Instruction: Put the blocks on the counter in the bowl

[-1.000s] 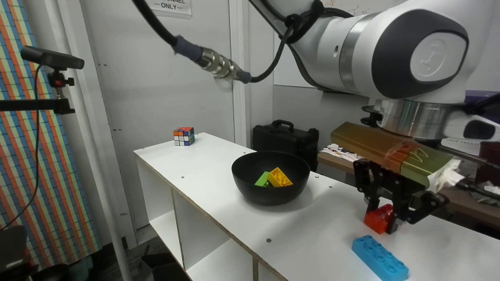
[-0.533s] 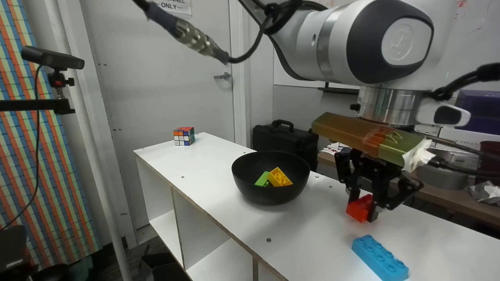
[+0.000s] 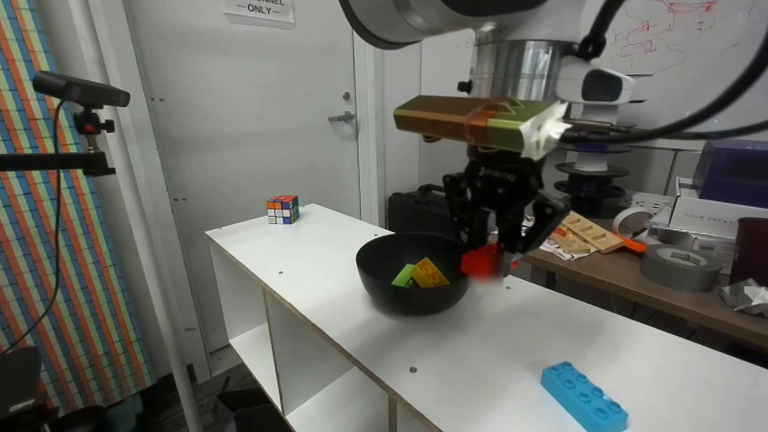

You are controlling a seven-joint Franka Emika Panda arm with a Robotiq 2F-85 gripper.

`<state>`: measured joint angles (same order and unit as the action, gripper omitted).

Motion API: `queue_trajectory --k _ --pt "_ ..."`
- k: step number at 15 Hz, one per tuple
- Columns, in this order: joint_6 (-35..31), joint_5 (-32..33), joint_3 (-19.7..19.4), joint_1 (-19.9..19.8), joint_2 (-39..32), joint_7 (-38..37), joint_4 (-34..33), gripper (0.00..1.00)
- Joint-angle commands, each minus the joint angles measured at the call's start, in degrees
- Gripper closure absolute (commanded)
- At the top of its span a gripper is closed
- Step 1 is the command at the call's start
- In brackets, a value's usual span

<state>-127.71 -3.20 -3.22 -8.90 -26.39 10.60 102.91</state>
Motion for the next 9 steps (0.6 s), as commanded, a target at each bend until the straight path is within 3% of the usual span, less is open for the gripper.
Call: queue_trajectory --k 1,4,9 --pt "-1.9 0.37 1.47 1.18 10.53 2.68 12.25 0.89" --pt "-4.05 1.64 2.11 2.76 11.24 3.64 15.06 0.89" --pt "-15.23 4.14 2.39 5.08 9.06 1.93 15.68 0.89"
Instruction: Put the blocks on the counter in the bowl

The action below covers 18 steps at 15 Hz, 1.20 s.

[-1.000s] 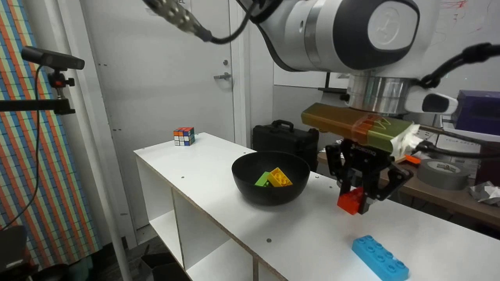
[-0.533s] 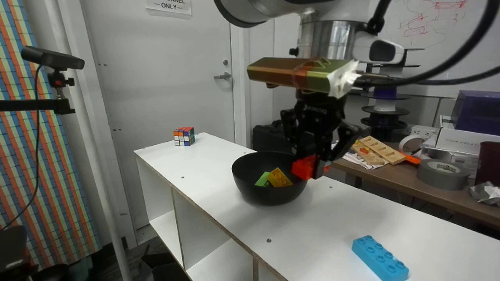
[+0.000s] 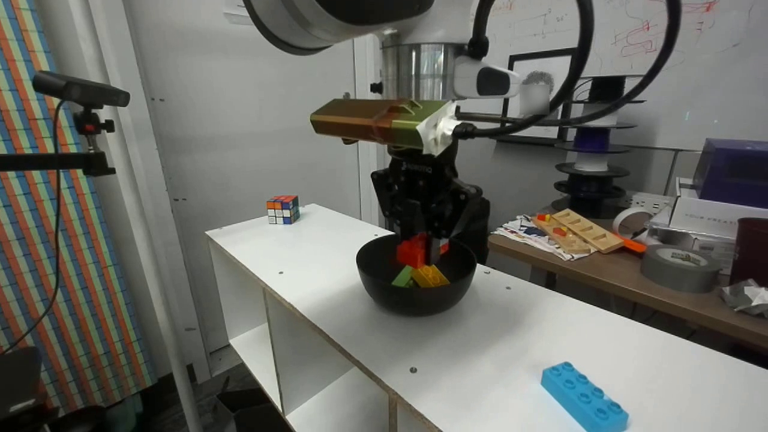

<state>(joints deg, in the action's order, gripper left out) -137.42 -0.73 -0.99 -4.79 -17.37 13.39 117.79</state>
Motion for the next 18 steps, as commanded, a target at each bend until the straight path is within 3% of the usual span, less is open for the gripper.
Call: queue_trajectory --k 1,3,4,5,10,14,18 --pt "-6.72 1.72 0.29 1.19 -0.25 -0.76 0.76 0.89" --pt "-7.04 1.45 0.64 1.42 -0.67 -0.19 0.61 0.89" --pt "-6.28 1.36 0.84 1.37 -0.63 0.43 0.66 0.39" --pt "-6.0 0.91 1.16 1.16 -0.52 1.09 0.73 0.38" --pt "-5.5 -2.81 1.38 -2.15 1.48 4.65 0.88 0.01" --pt "1.68 -7.53 1.25 -7.75 3.64 17.64 -0.76 0.0" --pt "17.94 -3.61 -2.18 -10.9 1.99 29.17 -7.58 0.0"
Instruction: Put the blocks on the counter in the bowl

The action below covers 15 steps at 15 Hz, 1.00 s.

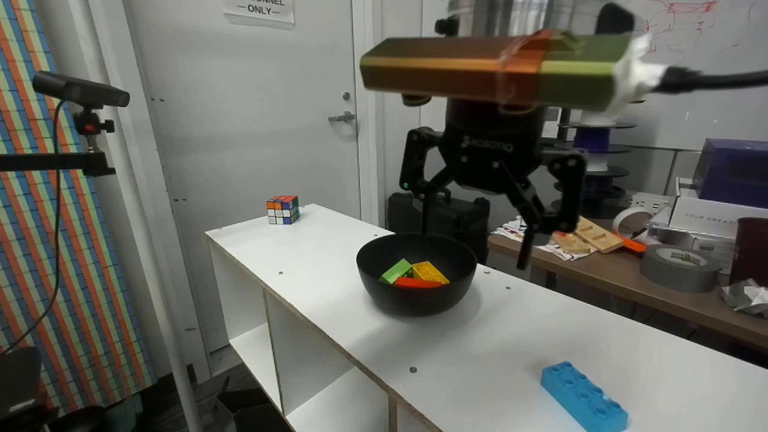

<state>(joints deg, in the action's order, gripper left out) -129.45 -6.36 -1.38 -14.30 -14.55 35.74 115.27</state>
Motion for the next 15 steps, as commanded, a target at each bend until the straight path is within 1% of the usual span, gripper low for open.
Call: queue_trajectory --k 1,3,5,7,9,11,13,15 --pt "13.57 4.49 -2.92 -1.47 -2.05 8.46 -7.34 0.0" --pt "18.2 9.62 -4.94 -1.84 -3.46 11.79 -9.9 0.0" --pt "18.48 14.65 -6.15 -1.6 -5.52 13.76 -12.04 0.0" --pt "16.29 18.29 -6.66 -1.51 -8.1 15.23 -13.8 0.0" --pt "14.39 21.78 -6.32 -1.23 -10.8 17.43 -15.46 0.0" --pt "10.18 24.22 -5.75 -1.02 -12.79 19.55 -15.59 0.0" --pt "7.13 25.0 -5.02 -1.0 -14.58 22.12 -15.93 0.0" --pt "6.33 24.14 -4.16 -1.23 -16.04 24.92 -16.51 0.0"
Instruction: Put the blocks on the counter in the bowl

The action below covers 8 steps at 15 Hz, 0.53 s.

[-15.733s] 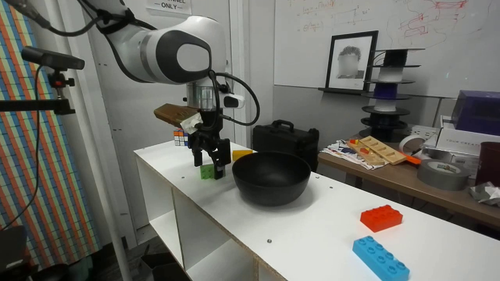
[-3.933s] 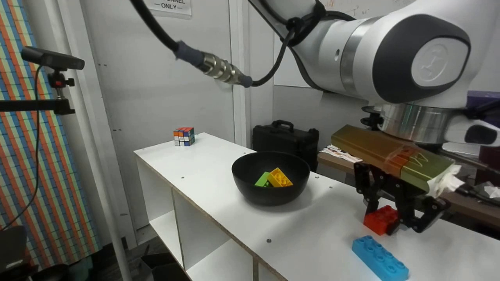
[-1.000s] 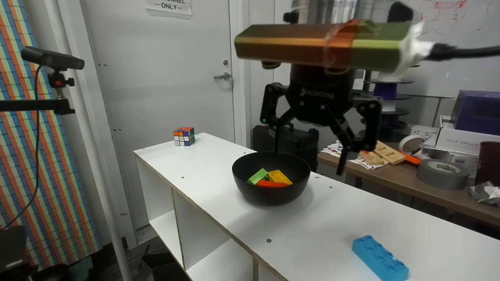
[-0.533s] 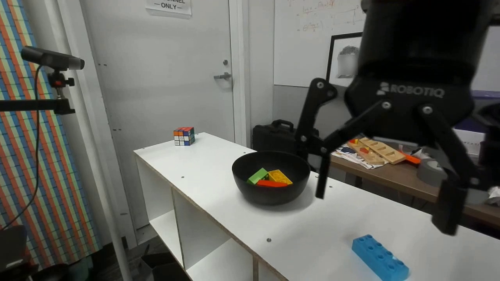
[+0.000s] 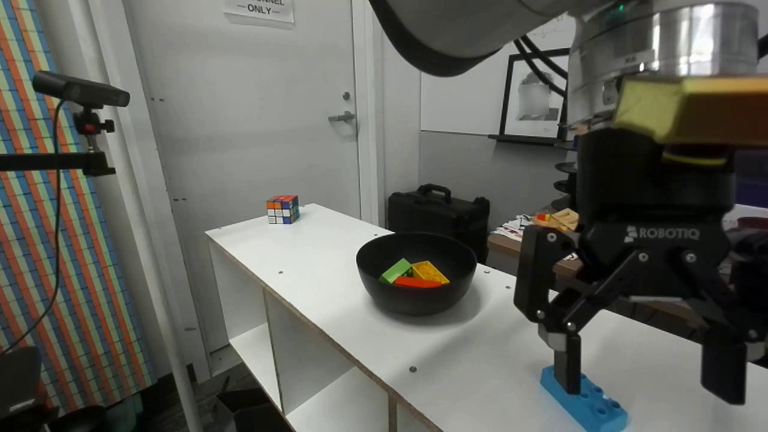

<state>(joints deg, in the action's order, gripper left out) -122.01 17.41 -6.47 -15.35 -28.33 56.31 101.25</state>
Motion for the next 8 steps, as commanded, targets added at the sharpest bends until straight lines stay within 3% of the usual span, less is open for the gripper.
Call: queue_trajectory --k 1,8 --pt "-1.52 -0.35 1.35 -0.48 -3.02 5.68 -2.94 0.0" --pt "-9.65 -4.16 2.94 -2.43 -6.95 10.54 -4.57 0.0"
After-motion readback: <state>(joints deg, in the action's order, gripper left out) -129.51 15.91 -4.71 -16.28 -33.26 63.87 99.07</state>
